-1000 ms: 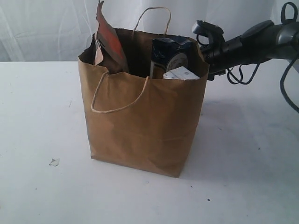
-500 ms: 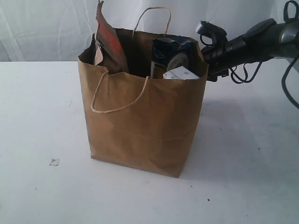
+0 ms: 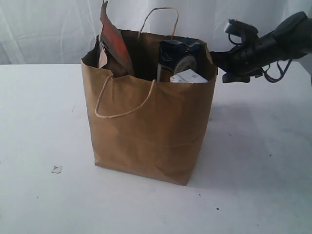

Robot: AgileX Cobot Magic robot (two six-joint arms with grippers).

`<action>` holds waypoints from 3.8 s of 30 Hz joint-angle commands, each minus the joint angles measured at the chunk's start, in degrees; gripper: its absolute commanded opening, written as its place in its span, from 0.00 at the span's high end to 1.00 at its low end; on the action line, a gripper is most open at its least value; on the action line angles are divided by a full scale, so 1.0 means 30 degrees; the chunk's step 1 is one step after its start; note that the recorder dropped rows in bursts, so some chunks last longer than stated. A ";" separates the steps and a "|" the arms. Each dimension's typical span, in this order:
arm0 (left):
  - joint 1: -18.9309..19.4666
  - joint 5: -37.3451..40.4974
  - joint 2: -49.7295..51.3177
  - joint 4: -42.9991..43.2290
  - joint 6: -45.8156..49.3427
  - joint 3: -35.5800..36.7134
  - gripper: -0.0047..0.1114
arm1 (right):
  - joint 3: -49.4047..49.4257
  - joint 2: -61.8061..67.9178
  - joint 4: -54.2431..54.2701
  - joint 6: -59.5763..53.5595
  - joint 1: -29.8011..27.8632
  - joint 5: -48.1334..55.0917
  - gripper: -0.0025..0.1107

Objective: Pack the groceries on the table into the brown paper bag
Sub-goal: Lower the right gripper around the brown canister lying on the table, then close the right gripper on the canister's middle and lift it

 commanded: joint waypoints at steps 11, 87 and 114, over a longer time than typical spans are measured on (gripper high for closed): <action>0.0060 0.0001 -0.0080 -0.0104 -0.0175 0.0085 0.96 | 0.1321 -0.1171 -0.2928 -0.0114 -0.0608 0.0651 0.34; 0.0060 0.0001 -0.0080 -0.0104 -0.0175 0.0085 0.96 | -0.0432 0.2822 -0.2516 -1.2423 0.1921 0.2195 0.69; 0.0060 0.0001 -0.0080 -0.0104 -0.0175 0.0085 0.96 | 1.1003 -0.5015 -0.4412 -0.7528 -0.0773 0.1589 0.69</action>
